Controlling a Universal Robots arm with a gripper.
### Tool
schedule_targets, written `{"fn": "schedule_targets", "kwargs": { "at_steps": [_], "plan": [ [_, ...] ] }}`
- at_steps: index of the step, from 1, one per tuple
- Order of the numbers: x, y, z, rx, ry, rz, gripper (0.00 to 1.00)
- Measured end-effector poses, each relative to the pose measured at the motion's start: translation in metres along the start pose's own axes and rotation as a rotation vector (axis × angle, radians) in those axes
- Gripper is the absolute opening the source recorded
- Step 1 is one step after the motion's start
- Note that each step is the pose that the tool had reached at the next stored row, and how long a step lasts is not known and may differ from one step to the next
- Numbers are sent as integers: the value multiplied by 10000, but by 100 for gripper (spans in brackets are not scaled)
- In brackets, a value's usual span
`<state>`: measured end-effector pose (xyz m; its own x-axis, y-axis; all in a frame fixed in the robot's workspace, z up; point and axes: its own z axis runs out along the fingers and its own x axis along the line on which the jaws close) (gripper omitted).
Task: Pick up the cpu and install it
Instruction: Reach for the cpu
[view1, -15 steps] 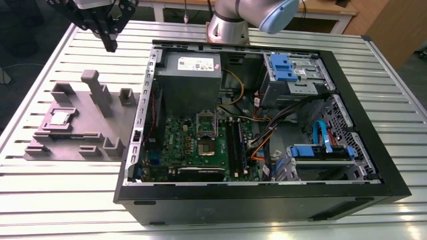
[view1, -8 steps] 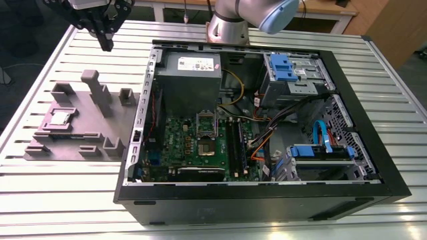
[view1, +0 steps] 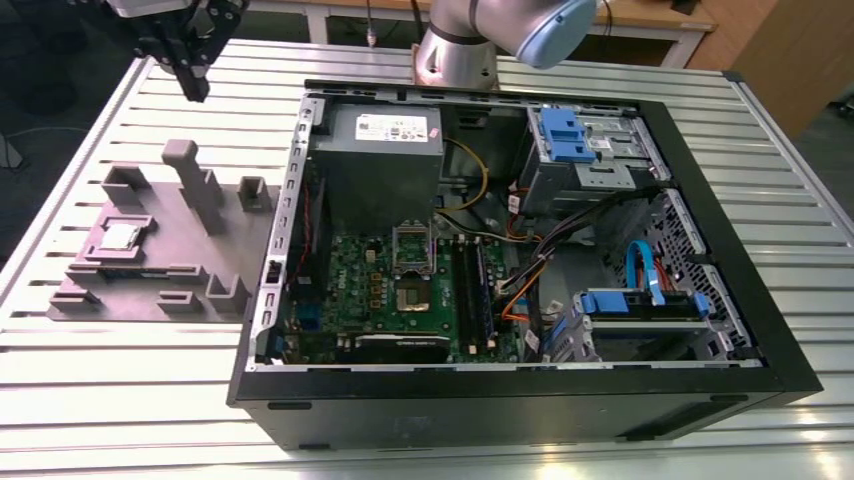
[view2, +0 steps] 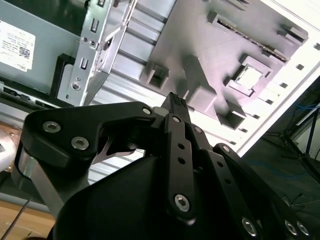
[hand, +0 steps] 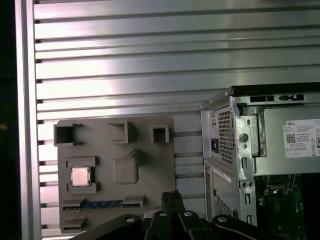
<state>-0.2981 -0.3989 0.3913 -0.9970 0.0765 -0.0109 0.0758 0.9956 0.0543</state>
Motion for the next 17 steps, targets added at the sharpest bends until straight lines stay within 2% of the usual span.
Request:
{"fn": "schedule_targets", "kwargs": {
  "at_steps": [3, 10, 17],
  "plan": [
    [71, -6, 1, 0, 1, 0, 11],
    [172, -37, 18, 2, 22, 0, 11],
    [314, -74, 39, 2, 24, 1, 11]
  ]
}}
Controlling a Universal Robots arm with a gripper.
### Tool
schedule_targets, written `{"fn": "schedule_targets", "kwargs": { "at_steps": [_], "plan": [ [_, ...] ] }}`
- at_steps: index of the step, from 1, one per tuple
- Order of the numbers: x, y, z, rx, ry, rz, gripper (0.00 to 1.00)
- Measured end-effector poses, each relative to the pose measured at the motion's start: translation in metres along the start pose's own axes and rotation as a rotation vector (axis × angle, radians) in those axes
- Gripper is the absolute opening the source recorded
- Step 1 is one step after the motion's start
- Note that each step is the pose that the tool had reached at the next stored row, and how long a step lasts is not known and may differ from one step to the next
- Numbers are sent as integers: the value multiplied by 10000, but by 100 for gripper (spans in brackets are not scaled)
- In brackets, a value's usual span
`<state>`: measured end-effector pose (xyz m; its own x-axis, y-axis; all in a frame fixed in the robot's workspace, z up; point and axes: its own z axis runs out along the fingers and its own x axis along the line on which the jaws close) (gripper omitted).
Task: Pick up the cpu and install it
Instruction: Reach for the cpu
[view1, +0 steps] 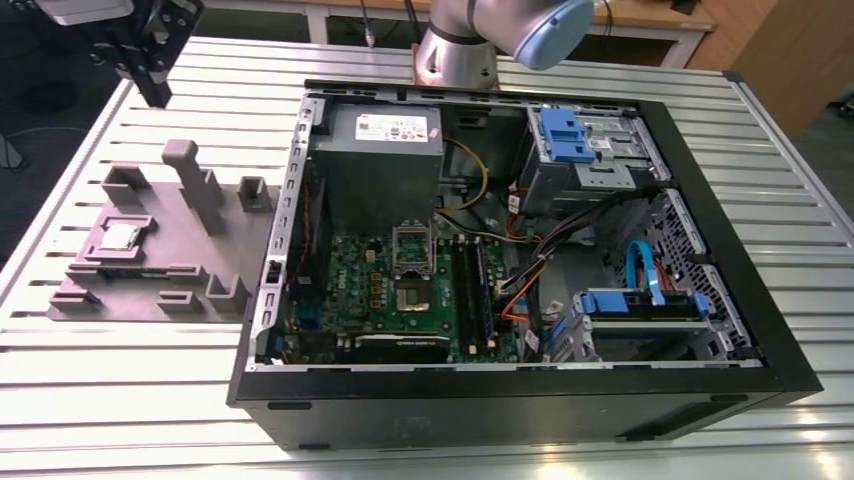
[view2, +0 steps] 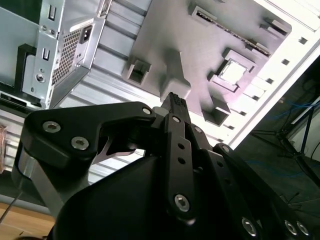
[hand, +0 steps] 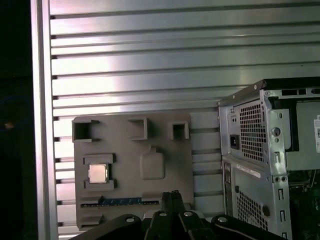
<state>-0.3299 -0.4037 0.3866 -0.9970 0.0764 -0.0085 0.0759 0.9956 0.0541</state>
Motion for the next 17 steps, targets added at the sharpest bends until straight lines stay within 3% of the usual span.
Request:
{"fn": "schedule_targets", "kwargs": {
  "at_steps": [6, 9, 10, 11, 14, 15, 17],
  "plan": [
    [89, -21, 20, 2, 25, 1, 11],
    [151, -28, 34, 6, 86, 3, 11],
    [164, -29, 39, 10, 143, 8, 11],
    [171, -30, 40, 19, 244, 13, 11],
    [187, -32, 49, 48, 645, 44, 11],
    [199, -33, 53, 55, 729, 50, 11],
    [267, -39, 56, 59, 759, 50, 11]
  ]
}}
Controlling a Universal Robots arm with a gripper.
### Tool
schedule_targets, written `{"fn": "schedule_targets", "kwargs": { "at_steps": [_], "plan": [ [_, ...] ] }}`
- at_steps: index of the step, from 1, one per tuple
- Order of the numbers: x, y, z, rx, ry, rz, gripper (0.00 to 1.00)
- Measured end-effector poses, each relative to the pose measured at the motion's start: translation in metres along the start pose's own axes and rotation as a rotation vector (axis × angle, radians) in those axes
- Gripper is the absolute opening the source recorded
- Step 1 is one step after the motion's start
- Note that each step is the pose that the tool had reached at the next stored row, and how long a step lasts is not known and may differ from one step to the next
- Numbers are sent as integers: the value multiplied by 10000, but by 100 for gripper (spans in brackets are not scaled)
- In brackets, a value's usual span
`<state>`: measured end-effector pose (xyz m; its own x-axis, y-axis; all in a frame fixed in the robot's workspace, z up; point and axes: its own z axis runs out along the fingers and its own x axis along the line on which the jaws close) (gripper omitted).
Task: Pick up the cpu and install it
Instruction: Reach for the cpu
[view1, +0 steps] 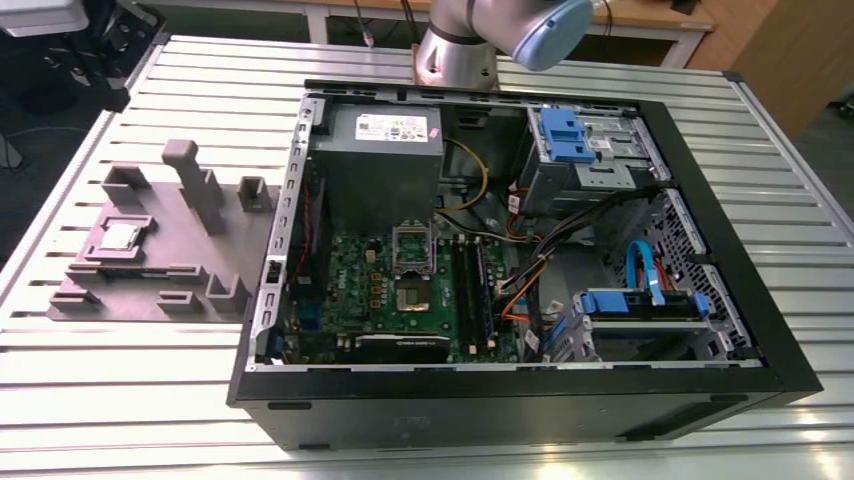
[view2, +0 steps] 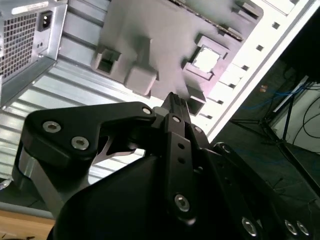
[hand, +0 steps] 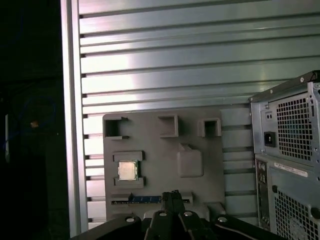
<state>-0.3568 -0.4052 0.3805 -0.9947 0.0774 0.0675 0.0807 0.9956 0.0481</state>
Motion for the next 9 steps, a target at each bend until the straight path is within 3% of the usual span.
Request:
{"fn": "schedule_targets", "kwargs": {
  "at_steps": [9],
  "plan": [
    [345, -29, 39, 0, 0, 1, 11]
  ]
}}
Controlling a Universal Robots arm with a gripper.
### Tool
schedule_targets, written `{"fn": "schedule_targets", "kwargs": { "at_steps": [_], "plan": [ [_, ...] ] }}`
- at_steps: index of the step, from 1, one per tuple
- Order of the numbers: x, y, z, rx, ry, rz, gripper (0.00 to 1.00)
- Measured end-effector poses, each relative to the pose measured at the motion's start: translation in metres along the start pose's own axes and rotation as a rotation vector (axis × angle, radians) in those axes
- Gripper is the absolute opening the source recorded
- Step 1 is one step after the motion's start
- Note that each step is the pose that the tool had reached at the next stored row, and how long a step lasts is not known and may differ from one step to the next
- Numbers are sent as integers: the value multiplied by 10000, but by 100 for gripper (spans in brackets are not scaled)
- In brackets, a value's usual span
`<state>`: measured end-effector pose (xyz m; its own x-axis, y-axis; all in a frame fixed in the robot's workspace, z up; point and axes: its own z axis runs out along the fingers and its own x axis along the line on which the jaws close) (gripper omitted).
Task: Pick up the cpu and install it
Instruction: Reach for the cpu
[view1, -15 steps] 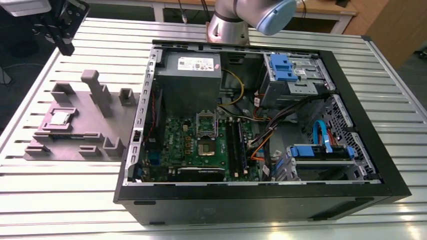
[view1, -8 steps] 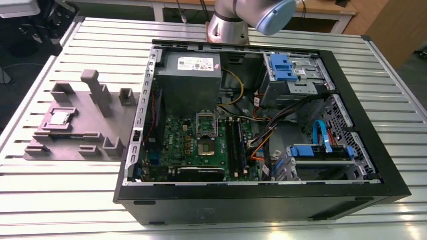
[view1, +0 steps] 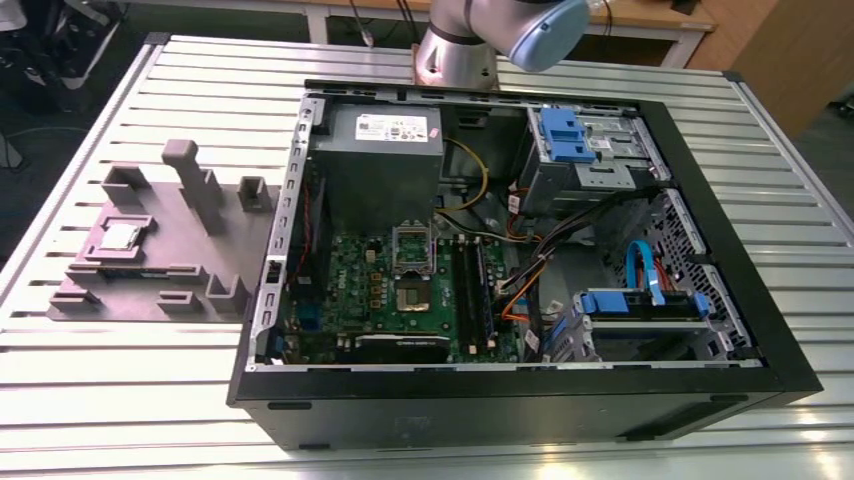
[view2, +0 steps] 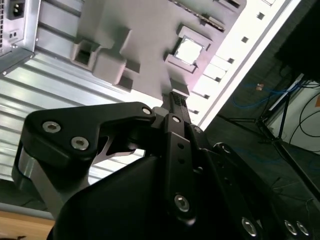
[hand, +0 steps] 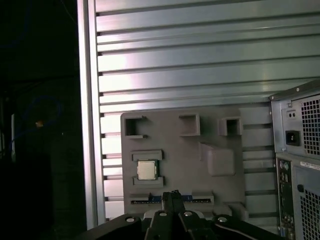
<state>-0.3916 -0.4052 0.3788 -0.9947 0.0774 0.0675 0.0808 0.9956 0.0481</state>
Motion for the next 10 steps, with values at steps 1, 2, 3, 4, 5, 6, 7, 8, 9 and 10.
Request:
{"fn": "schedule_targets", "kwargs": {
  "at_steps": [1, 2, 3, 4, 5, 6, 7, 8, 9, 10],
  "plan": [
    [47, -4, 5, 0, 0, 1, 11],
    [84, -7, 8, 0, 0, 0, 11],
    [115, -9, 11, 0, 0, 0, 11],
    [144, -12, 14, 0, 0, -1, 11],
    [171, -14, 16, 0, 0, -1, 11],
    [196, -17, 19, 0, 0, -2, 11],
    [219, -18, 21, 0, 0, -1, 11],
    [241, -20, 23, 0, 0, -1, 11],
    [262, -22, 25, 0, 0, 0, 11],
    [282, -23, 26, 0, 0, 0, 11]
  ]
}}
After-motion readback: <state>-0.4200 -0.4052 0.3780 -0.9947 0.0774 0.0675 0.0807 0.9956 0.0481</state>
